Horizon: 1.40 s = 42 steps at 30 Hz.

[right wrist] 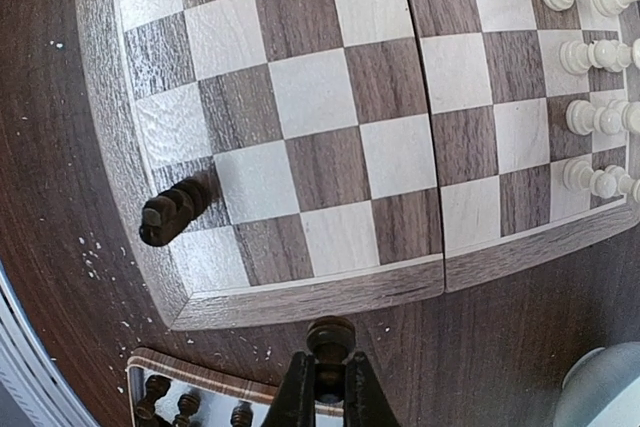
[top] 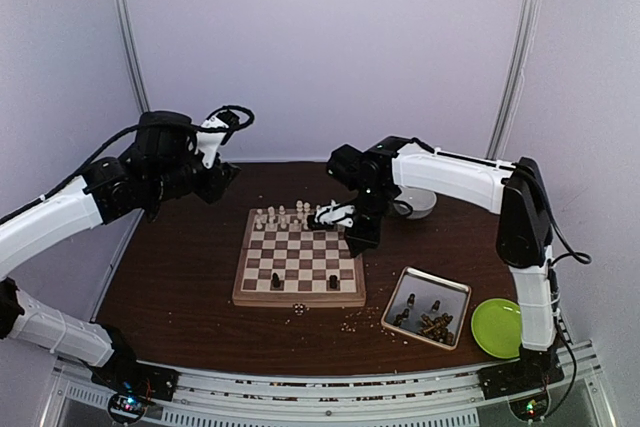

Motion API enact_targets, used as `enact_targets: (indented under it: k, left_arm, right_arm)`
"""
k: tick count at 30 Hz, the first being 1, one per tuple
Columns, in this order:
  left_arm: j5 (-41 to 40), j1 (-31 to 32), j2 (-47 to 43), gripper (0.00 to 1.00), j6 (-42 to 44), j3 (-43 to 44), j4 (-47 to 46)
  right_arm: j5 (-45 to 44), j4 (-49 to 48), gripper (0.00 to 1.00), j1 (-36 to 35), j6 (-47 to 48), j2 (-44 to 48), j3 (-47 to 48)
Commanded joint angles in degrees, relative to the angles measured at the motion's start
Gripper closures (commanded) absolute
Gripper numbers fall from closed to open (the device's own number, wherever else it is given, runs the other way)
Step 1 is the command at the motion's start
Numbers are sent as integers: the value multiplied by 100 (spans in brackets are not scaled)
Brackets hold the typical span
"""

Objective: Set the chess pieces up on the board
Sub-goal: Place the pawn at a7.

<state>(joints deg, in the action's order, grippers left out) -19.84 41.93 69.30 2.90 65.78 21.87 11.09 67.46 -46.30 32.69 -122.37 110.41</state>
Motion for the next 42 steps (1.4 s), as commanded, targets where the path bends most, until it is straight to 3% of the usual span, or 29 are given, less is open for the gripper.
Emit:
enact_targets:
  k: [1, 35, 42]
  left_arm:
    - [-119, -43, -127, 48, -70, 47, -263]
    - [-196, -44, -258, 47, -35, 3, -244]
    - [-190, -40, -268, 47, -18, -3, -238]
  right_arm:
    - [-54, 236, 100, -89, -25, -145, 165]
    - [-75, 172, 97, -380, -162, -749, 323]
    - [-42, 170, 86, -390, -234, -770, 405]
